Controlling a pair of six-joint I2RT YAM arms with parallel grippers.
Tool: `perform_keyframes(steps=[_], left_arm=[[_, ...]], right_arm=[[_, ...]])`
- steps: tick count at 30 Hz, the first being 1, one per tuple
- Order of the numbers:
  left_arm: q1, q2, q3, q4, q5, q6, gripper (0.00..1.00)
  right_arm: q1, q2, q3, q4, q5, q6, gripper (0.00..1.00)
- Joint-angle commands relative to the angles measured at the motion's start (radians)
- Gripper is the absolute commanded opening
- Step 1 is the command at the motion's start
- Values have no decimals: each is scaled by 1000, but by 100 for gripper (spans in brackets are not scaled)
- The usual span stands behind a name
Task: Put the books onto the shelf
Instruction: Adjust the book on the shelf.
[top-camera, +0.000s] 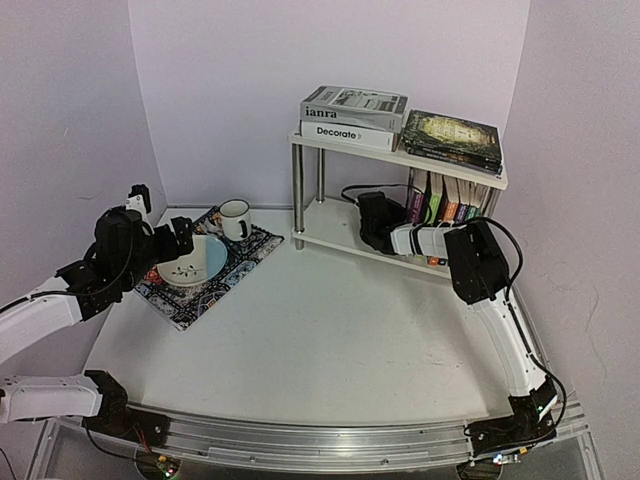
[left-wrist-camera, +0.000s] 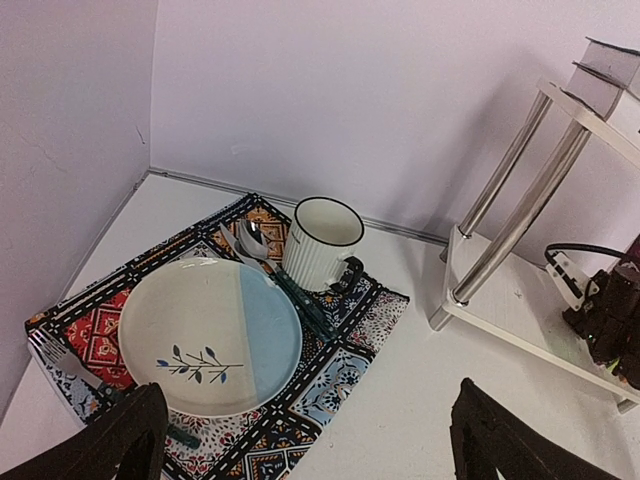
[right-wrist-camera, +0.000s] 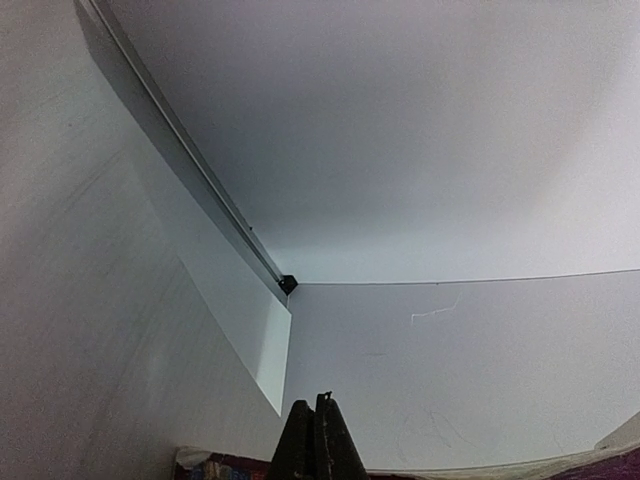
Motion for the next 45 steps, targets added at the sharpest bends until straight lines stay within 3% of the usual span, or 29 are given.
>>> perform_keyframes(steps=[1, 27, 45], left_arm=[[7, -24, 38, 25, 6, 13, 100], [8, -25, 41, 25, 11, 16, 100], [8, -21, 49, 24, 15, 6, 100]], right_arm=[[-20, 40, 57, -30, 42, 17, 0], [-55, -35, -48, -117, 133, 140, 0], [23, -51, 69, -242, -28, 206, 0]])
